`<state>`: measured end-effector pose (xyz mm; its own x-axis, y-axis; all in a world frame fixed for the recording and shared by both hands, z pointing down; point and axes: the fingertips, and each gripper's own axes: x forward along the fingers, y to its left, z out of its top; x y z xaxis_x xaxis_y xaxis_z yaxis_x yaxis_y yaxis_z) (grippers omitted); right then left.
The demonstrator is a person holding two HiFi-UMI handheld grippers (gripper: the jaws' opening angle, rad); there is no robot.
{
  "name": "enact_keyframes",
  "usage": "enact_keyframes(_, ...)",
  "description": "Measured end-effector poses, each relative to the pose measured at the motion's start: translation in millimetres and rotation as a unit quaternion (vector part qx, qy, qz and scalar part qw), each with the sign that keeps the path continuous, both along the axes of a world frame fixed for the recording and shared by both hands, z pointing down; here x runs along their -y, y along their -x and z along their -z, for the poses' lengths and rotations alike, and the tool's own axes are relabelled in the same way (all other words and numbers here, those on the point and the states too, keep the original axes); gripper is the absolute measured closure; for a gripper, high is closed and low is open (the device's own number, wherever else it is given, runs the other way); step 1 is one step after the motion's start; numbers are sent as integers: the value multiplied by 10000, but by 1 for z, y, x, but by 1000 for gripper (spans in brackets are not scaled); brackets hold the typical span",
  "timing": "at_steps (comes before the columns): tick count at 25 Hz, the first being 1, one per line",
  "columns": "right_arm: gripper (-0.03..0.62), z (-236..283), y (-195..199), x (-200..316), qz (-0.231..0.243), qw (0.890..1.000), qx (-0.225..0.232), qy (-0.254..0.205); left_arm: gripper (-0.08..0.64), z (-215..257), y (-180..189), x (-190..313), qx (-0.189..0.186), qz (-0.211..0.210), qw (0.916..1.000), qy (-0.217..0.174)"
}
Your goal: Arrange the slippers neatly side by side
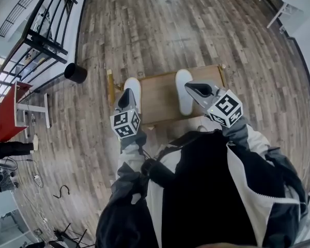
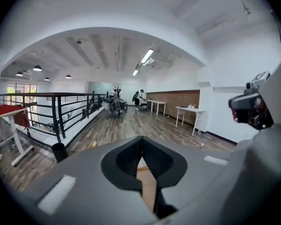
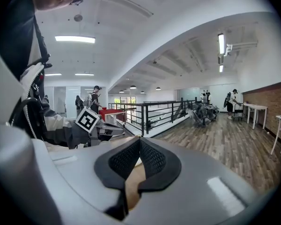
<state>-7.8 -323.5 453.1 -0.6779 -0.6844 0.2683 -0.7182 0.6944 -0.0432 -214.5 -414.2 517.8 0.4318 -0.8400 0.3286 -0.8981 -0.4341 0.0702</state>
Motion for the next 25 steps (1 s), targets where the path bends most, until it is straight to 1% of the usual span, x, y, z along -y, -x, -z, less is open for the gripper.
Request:
enact_keyframes(2, 588, 21, 12, -2, 30, 9995, 93, -306, 549, 50, -9, -14, -244, -249, 9982, -482)
enact_keyframes(3, 588, 32, 18, -4, 58, 9988, 114, -465, 549, 72, -15, -22, -278, -394, 9960, -751)
enact_keyframes(5, 588, 52, 32, -12, 172, 9971, 150, -727, 549, 104, -24, -38, -166, -684, 9904, -1191)
enact_keyframes(6, 588, 61, 39, -16, 228, 9962, 183, -821, 549, 113, -27, -46, -103, -799, 9880, -1320)
enact_keyframes(8, 588, 72, 50, -22, 278, 9949, 268, -937, 548, 123, -28, -59, -166, -924, 9855, -1415)
enact_keyframes(11, 588, 80, 59, -25, 263, 9943, 408, -948, 548, 135, -23, -73, -452, -1017, 9828, -1473)
enact_keyframes(16, 588, 69, 67, -24, 124, 9957, 320, -865, 548, 136, -12, -87, -438, -1102, 9820, -1471)
enact_keyframes(18, 586, 52, 66, -17, -42, 9974, 152, -709, 548, 136, -5, -91, -458, -1098, 9822, -1453)
enact_keyframes(19, 570, 37, 63, -12, -164, 9983, 36, -555, 548, 136, -2, -93, -458, -1099, 9822, -1449)
enact_keyframes(20, 493, 18, 59, -7, -297, 9989, -78, -344, 548, 136, 1, -96, -453, -1101, 9823, -1449)
enact_keyframes(21, 474, -3, 53, -2, -444, 9988, -182, -90, 548, 136, 4, -98, -446, -1102, 9823, -1446)
enact_keyframes(23, 447, -53, 37, 6, -773, 9951, -392, 484, 548, 133, 8, -104, -469, -1115, 9825, -1415)
enact_keyframes(25, 420, -101, 19, 10, -1075, 9870, -609, 1032, 546, 130, 10, -112, -578, -1159, 9823, -1351)
